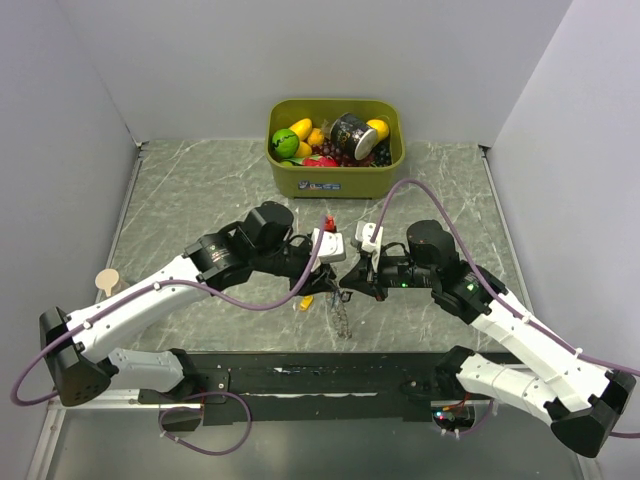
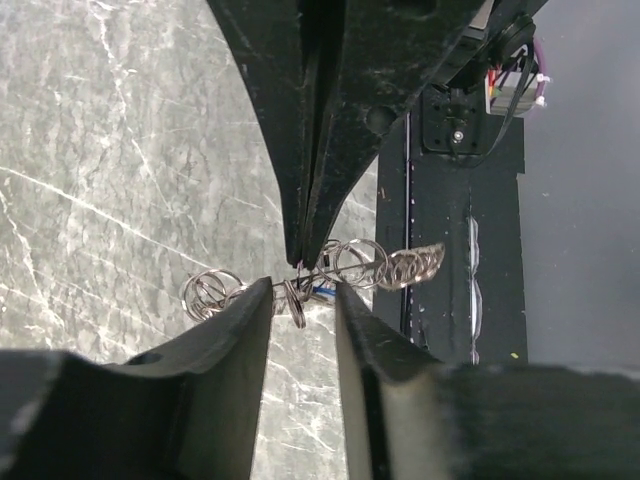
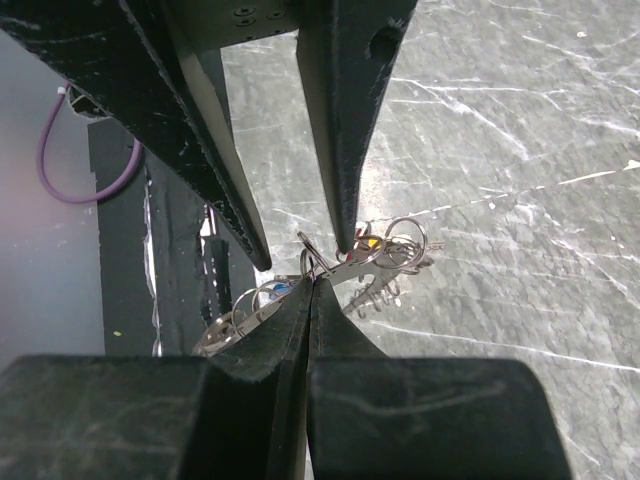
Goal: Put the keys on the keyring
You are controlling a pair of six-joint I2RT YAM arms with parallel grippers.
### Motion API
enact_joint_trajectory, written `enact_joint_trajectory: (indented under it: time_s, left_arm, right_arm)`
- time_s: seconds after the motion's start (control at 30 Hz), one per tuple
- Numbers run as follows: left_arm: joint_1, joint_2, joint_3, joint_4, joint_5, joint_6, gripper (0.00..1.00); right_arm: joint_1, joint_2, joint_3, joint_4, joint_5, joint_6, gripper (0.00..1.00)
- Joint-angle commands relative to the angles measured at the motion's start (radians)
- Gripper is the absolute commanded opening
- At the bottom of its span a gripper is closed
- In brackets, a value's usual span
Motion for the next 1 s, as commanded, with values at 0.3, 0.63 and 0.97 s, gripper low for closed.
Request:
enact_joint_trajectory:
  time_s: [0.3, 0.63, 0.97]
  left_arm:
    - [-0.034, 0.082, 0.092, 0.006, -0.008, 0.026, 0.17]
    - [-0.037, 0.053, 0.071, 0.021, -0.037, 0.029, 0.04]
    - [-0.037, 0.006, 0.054, 0.044, -0.066, 0.027, 0.23]
  right_arm:
    - [-0.003, -0.016, 0.041, 0.045, -0.013, -0.002, 0.0]
    - [-0.003, -0.037, 0.023, 0.057, -0.004, -0.007, 0.0]
    - [-0.003, -0.036, 0.023, 0.059, -0.018, -0.007, 0.0]
